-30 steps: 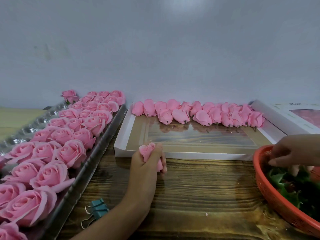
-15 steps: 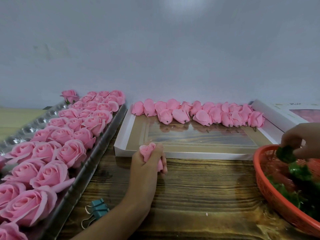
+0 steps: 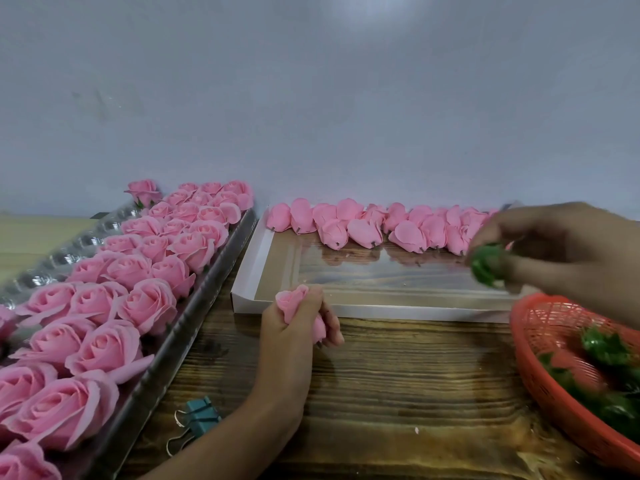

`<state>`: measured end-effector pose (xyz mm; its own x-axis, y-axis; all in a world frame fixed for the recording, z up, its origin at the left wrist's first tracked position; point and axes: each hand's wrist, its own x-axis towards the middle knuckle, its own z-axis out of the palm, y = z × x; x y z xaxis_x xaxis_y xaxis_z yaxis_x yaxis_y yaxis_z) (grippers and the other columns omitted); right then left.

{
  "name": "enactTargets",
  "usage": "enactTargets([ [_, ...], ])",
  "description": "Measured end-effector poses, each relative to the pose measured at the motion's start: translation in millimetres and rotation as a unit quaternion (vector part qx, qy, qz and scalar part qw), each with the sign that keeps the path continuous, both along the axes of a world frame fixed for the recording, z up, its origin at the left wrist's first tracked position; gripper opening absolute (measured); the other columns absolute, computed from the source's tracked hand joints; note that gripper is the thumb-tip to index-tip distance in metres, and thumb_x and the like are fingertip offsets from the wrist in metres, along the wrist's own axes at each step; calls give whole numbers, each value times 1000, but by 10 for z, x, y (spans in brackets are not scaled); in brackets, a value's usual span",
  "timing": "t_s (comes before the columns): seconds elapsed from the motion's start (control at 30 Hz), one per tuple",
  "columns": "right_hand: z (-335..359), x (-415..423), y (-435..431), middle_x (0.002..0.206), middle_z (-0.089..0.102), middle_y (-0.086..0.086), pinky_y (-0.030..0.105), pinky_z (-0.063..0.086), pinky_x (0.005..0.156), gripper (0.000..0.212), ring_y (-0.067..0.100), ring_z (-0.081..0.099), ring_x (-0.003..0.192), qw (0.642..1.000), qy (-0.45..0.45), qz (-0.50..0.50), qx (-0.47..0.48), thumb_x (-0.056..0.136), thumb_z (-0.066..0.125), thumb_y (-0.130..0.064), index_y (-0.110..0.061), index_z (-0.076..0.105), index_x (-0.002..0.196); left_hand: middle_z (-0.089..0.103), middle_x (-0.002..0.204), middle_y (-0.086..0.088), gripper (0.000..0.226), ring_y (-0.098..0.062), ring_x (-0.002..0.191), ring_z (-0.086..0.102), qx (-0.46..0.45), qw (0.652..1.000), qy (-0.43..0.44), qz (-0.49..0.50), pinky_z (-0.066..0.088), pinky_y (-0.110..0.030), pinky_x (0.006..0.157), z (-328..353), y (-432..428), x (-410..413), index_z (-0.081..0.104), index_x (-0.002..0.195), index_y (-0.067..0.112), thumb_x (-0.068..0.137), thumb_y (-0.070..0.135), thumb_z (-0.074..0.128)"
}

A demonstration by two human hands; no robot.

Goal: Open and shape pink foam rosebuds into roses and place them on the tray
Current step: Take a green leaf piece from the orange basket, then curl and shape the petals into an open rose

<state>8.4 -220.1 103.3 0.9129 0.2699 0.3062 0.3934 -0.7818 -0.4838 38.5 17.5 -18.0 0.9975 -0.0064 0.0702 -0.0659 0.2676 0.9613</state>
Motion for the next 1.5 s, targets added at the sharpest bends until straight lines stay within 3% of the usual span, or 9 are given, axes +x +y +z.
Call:
enactTargets([
  [0.3,-626,-110,821,65,65,-10,15,47,59,25,0,61,58,954,264,103,96,87,56,2,-20,69,83,60,63,-10,34,-20,57,58,-17,999,-50,6,49,-25,56,6,-14,2,55,67,8,96,24,45],
  [0.5,-919,-33,937,63,62,-9,17,47,46,19,1,57,52,935,290,74,188,90,58,3,-13,61,79,62,66,-13,36,-19,61,58,19,985,-170,17,50,-20,60,81,-37,-90,56,69,1,96,24,47],
  [0.63,-955,-41,975,56,64,-6,17,47,39,23,1,56,44,929,281,76,227,90,60,1,-18,67,79,62,76,3,28,-6,63,59,102,941,-312,-88,48,-17,58,101,-77,-266,58,84,1,96,22,43],
  [0.7,-960,-54,995,55,63,-8,20,48,42,40,1,57,45,928,274,72,242,89,59,2,-35,67,75,60,81,13,27,1,61,57,163,920,-332,-128,46,-16,56,97,-83,-315,60,91,5,95,26,44],
  [0.8,-1038,-74,991,53,62,-26,12,49,56,47,-9,60,51,929,286,29,232,94,51,4,-36,55,70,64,91,9,28,-1,80,60,252,888,-367,-116,45,-16,72,120,-87,-307,66,98,11,94,27,43],
  [1.0,-915,-59,991,63,70,-14,13,52,58,56,-5,64,61,898,325,76,287,93,51,1,-40,73,61,64,93,8,26,-12,94,62,277,898,-333,-78,50,-32,80,111,-117,-255,63,103,18,95,29,42],
  [1.1,-951,0,937,83,76,1,22,58,73,33,7,70,76,866,360,90,336,96,56,-8,-23,78,77,62,96,11,25,-12,97,61,282,908,-305,-56,47,-21,80,83,-123,-209,61,101,23,94,33,40],
  [1.2,-978,25,901,88,74,8,20,57,69,31,10,70,78,844,387,90,360,95,54,-4,-16,79,81,58,94,13,24,-10,96,58,291,912,-286,-32,40,-8,78,71,-136,-170,59,97,24,92,36,39],
  [1.5,-984,38,896,91,76,9,18,56,65,42,12,73,81,791,414,84,443,97,47,1,-16,81,79,55,98,13,17,-13,98,56,287,917,-272,-48,41,-13,80,52,-134,-140,58,93,23,94,28,42],
])
